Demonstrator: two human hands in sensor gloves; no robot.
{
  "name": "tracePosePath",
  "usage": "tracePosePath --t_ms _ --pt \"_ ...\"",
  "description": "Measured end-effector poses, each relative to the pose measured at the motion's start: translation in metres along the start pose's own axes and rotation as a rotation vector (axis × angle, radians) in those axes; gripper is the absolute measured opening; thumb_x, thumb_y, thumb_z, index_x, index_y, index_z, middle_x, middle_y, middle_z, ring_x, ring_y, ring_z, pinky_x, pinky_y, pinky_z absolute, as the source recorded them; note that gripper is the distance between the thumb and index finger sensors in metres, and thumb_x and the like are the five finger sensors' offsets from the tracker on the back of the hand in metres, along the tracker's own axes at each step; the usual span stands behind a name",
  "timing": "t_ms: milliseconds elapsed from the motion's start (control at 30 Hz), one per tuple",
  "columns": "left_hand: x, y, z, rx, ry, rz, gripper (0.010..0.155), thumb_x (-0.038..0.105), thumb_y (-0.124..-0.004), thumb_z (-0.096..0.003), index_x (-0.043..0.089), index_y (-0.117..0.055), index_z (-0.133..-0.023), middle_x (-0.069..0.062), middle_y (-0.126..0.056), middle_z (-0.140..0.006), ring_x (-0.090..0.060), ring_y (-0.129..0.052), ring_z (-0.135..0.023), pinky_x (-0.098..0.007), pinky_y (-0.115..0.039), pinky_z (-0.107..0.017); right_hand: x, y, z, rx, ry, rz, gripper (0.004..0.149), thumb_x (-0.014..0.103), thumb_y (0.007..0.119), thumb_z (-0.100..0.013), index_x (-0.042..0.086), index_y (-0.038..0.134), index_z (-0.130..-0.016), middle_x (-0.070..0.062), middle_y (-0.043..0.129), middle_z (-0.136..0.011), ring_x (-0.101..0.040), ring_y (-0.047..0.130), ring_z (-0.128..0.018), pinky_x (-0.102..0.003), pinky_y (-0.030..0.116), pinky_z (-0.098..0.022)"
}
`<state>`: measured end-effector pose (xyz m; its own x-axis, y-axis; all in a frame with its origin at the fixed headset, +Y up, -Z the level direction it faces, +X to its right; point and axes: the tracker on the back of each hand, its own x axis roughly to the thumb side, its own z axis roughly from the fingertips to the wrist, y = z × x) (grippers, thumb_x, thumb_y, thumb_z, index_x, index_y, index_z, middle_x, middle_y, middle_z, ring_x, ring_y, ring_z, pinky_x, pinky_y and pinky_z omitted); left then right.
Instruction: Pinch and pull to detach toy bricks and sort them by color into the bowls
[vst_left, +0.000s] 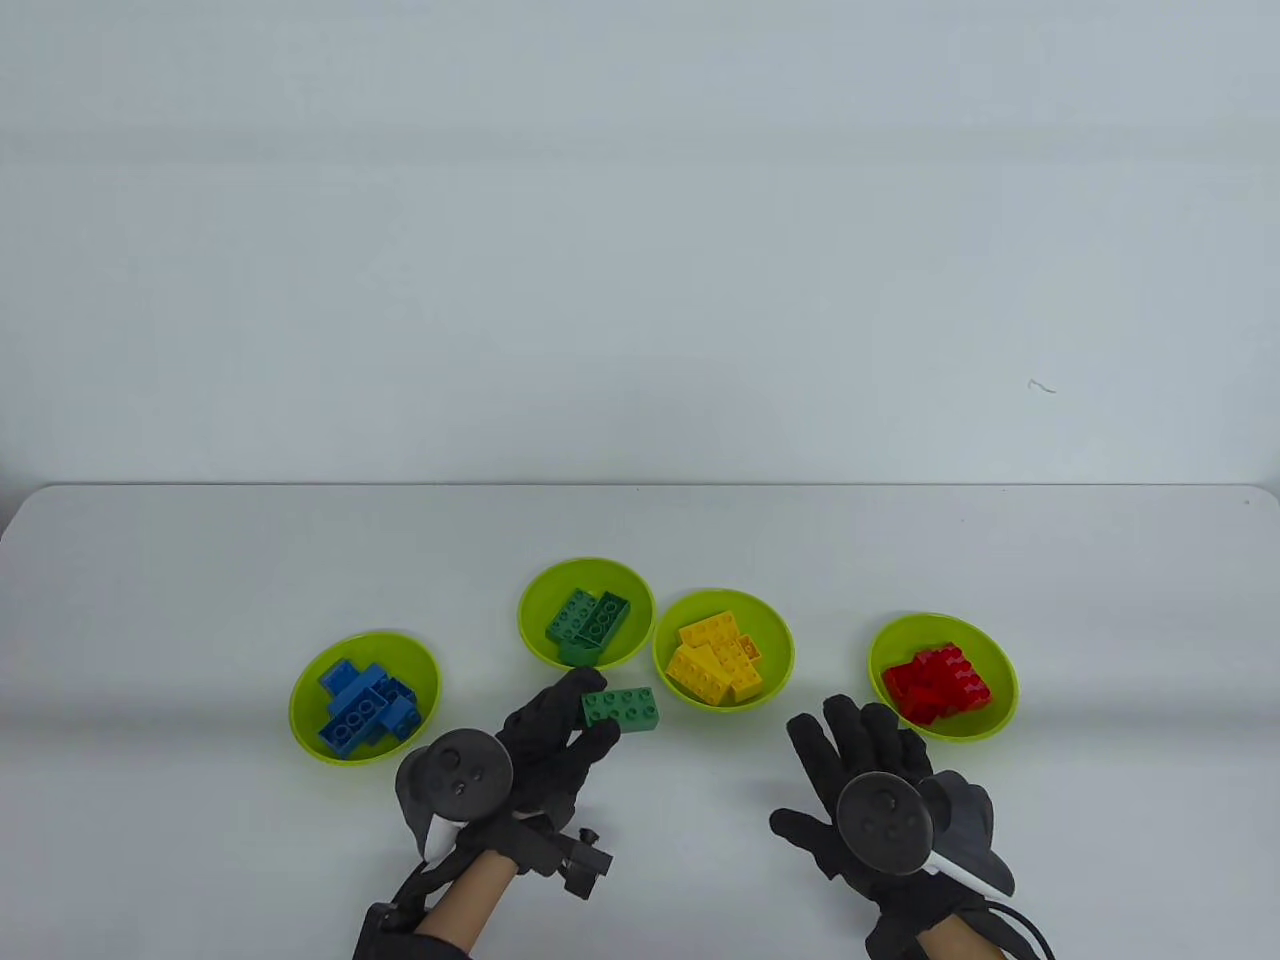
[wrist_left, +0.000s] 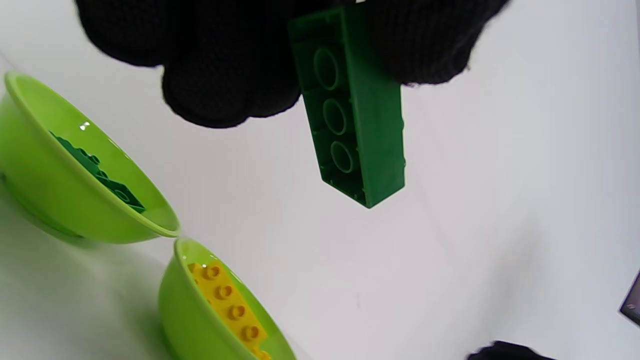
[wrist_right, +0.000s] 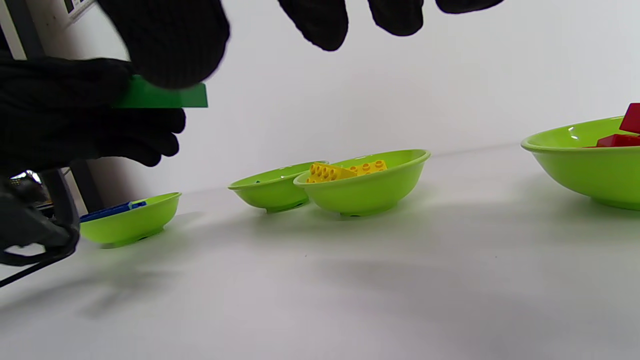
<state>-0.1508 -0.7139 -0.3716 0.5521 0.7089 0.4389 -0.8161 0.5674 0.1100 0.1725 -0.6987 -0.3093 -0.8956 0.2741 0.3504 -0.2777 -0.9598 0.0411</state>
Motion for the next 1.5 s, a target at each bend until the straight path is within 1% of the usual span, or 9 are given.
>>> tracePosePath --t_ms 200,433,567,733,900,1067,1133,1333,1500 --pt "-0.019 -0.012 -0.038 0.023 0.09 -0.172 0.065 0.038 -0.076 -0.047 0.0 -0.064 -0.098 -0.028 -0.081 -0.088 -0.041 -0.089 -0.075 -0.057 -0.069 -0.059 0.0 0.0 0.0 0.001 0.001 -0.018 0.079 0.05 0.071 -0.055 0.009 0.042 -0.116 -0.033 0.029 -0.119 -0.066 0.028 -0.103 -0.075 0.025 -0.069" --pt "-0.033 -0.025 -0.08 -0.01 0.166 -0.372 0.065 0.037 -0.078 -0.0458 0.002 -0.065 -0.099 -0.026 -0.081 -0.09 -0.04 -0.088 -0.077 -0.056 -0.068 -0.061 -0.002 0.0 -0.001 0.001 -0.005 -0.045 0.079 0.05 0.07 -0.055 0.009 0.042 -0.116 -0.032 0.029 -0.119 -0.066 0.029 -0.103 -0.075 0.025 -0.07" --pt "-0.035 -0.035 -0.096 -0.047 0.193 -0.473 0.065 0.037 -0.078 -0.0457 0.003 -0.065 -0.099 -0.025 -0.081 -0.091 -0.039 -0.088 -0.078 -0.056 -0.068 -0.061 -0.004 0.0 -0.003 0.009 -0.004 -0.063 0.078 0.05 0.07 -0.055 0.01 0.042 -0.116 -0.032 0.029 -0.119 -0.066 0.028 -0.103 -0.075 0.025 -0.07" --pt "-0.038 -0.051 -0.104 -0.122 0.22 -0.525 0.065 0.037 -0.078 -0.046 0.003 -0.064 -0.1 -0.025 -0.08 -0.092 -0.039 -0.088 -0.079 -0.056 -0.067 -0.063 -0.005 0.0 -0.004 0.018 -0.003 -0.066 0.078 0.05 0.07 -0.055 0.01 0.042 -0.116 -0.033 0.029 -0.119 -0.066 0.028 -0.103 -0.075 0.025 -0.07" --pt "-0.042 -0.055 -0.1 -0.191 0.206 -0.553 0.071 0.041 -0.076 -0.0473 0.001 -0.058 -0.103 -0.028 -0.073 -0.096 -0.044 -0.081 -0.084 -0.059 -0.062 -0.065 -0.005 0.001 -0.003 0.017 -0.008 -0.058 0.078 0.05 0.07 -0.055 0.009 0.043 -0.116 -0.033 0.03 -0.119 -0.066 0.029 -0.103 -0.075 0.026 -0.069" --pt "-0.022 -0.029 -0.092 -0.217 0.126 -0.466 0.082 0.05 -0.074 -0.0478 0.001 -0.048 -0.108 -0.033 -0.057 -0.106 -0.053 -0.064 -0.094 -0.067 -0.049 -0.068 -0.003 0.0 -0.003 0.017 -0.004 -0.055 0.078 0.05 0.07 -0.055 0.009 0.043 -0.116 -0.033 0.03 -0.119 -0.066 0.029 -0.103 -0.075 0.026 -0.069" --pt "-0.007 -0.013 -0.085 -0.276 0.08 -0.449 0.085 0.053 -0.074 -0.0482 0.004 -0.044 -0.111 -0.033 -0.051 -0.11 -0.056 -0.056 -0.099 -0.071 -0.044 -0.068 -0.003 0.0 -0.003 0.015 -0.002 -0.055 0.078 0.05 0.07 -0.055 0.009 0.043 -0.116 -0.033 0.03 -0.119 -0.066 0.029 -0.103 -0.075 0.026 -0.069" --pt "0.029 0.016 -0.046 -0.468 -0.041 -0.46 0.09 0.059 -0.071 -0.0492 0.011 -0.035 -0.116 -0.033 -0.034 -0.116 -0.06 -0.04 -0.105 -0.077 -0.035 -0.068 -0.001 0.001 -0.002 0.015 0.005 -0.048 0.079 0.05 0.07 -0.055 0.009 0.042 -0.116 -0.033 0.029 -0.119 -0.066 0.029 -0.103 -0.075 0.026 -0.069" --pt "0.03 0.017 -0.005 -0.518 -0.079 -0.431 0.091 0.061 -0.071 -0.0492 0.012 -0.034 -0.116 -0.034 -0.031 -0.117 -0.062 -0.036 -0.106 -0.079 -0.033 -0.067 0.002 0.004 -0.002 0.023 -0.002 -0.037 0.08 0.051 0.07 -0.055 0.009 0.04 -0.116 -0.033 0.029 -0.119 -0.066 0.028 -0.103 -0.076 0.025 -0.069"
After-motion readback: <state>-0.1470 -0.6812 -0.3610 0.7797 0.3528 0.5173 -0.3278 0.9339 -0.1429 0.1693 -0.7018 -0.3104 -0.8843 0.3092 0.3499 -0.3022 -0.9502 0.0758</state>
